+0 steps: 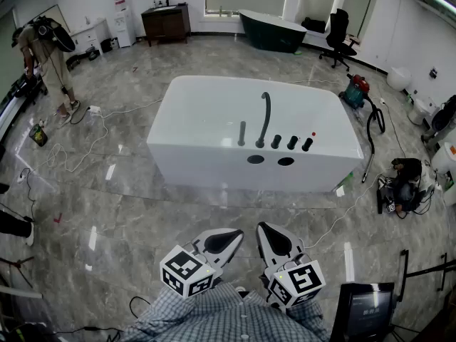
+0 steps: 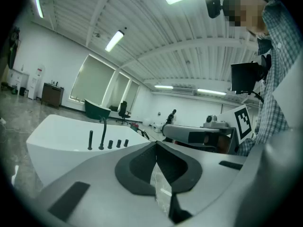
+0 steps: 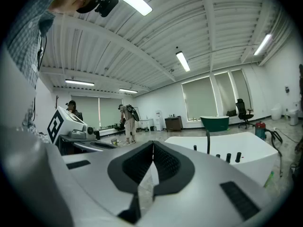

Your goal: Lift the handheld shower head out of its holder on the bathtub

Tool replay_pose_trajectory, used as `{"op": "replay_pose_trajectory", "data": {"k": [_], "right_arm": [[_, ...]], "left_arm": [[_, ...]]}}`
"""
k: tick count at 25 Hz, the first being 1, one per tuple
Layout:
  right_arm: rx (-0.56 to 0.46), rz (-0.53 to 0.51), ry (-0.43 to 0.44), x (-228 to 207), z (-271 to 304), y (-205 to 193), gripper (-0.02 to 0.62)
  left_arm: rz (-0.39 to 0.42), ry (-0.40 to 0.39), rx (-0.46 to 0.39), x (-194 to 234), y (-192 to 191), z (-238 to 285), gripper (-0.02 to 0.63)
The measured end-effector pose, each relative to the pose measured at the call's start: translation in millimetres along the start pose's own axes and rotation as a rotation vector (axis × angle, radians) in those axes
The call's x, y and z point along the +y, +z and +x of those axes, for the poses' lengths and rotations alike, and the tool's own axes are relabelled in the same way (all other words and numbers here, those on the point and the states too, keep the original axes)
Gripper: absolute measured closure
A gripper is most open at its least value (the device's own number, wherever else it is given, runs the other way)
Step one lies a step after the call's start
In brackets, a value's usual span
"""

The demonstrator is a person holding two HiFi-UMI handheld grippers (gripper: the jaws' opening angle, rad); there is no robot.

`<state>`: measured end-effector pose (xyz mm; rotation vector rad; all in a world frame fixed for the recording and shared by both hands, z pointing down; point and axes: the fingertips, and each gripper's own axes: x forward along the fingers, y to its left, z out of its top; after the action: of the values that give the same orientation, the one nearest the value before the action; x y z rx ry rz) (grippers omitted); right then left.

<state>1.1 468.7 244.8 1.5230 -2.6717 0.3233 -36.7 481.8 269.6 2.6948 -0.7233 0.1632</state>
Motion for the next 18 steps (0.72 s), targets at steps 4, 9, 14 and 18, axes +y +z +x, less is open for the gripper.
{"op": "replay_pose_trajectory", "data": {"k": [4,9,14,18], "right_arm": [[0.001,-0.010,0.005,1,-1,4,0.577],[0.013,-0.024,0.008,5,-3,1,0.577],[0.007,-0.051,0.011,2,-7,2,0.577],[0.013,-0.106,0.010,7,-9,3,0.577]], "left_arm": [[-0.001,0.002,0.001,-2,3,1,0.597],[-0.001,0.002,0.000,-5,1,-2,0.597],[0.000,0.005,0.004,-9,0,2,0.597],[-0.001,0.013,0.003,-11,-1,1,0.597]]}}
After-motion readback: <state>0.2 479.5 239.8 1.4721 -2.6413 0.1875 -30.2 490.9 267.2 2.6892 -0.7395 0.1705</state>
